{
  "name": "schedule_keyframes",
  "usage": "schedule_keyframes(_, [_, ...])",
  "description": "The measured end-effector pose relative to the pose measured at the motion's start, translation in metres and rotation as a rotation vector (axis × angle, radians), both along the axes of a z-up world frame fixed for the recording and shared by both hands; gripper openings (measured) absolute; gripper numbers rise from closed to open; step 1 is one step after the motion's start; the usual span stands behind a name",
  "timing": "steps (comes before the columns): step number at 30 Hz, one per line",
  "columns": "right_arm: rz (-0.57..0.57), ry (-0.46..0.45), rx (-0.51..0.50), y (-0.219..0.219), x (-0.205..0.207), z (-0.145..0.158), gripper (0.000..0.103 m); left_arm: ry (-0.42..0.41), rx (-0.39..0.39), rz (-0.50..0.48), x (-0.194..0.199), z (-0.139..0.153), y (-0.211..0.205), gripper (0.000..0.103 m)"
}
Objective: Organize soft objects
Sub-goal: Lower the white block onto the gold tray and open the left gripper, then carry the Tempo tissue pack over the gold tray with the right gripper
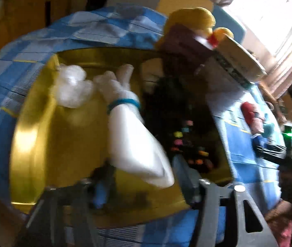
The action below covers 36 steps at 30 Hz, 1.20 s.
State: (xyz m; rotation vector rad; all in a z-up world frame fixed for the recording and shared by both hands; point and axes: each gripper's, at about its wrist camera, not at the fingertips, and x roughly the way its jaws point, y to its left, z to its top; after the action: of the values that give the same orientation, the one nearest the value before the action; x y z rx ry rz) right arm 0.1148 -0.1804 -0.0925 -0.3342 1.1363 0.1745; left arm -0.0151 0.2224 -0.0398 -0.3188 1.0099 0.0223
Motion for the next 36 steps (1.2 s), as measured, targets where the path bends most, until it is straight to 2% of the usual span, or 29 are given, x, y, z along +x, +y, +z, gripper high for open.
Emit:
schedule_keyframes(3, [0.002, 0.000, 0.000, 0.000, 0.000, 0.000, 0.056, -0.009, 0.033, 0.026, -0.007, 0.005, 0.007, 0.076])
schedule_keyframes(8, [-0.001, 0.003, 0.002, -0.001, 0.001, 0.001, 0.056, -0.029, 0.109, 0.088, -0.022, 0.013, 0.017, 0.077])
schedule_keyframes(15, [0.000, 0.001, 0.001, -0.001, 0.001, 0.001, 0.056, -0.060, 0.133, 0.164, -0.035, 0.015, 0.020, 0.077])
schedule_keyframes(26, [-0.035, 0.017, 0.019, -0.003, 0.002, 0.002, 0.056, -0.081, 0.179, 0.147, -0.043, 0.019, 0.004, 0.081])
schedule_keyframes(32, [-0.035, 0.014, -0.038, 0.008, -0.007, 0.008, 0.054, -0.114, 0.170, 0.105, -0.045, 0.024, -0.003, 0.081])
schedule_keyframes(36, [-0.022, 0.010, 0.022, 0.016, -0.016, 0.025, 0.054, -0.126, 0.161, 0.099, -0.045, 0.025, -0.003, 0.081])
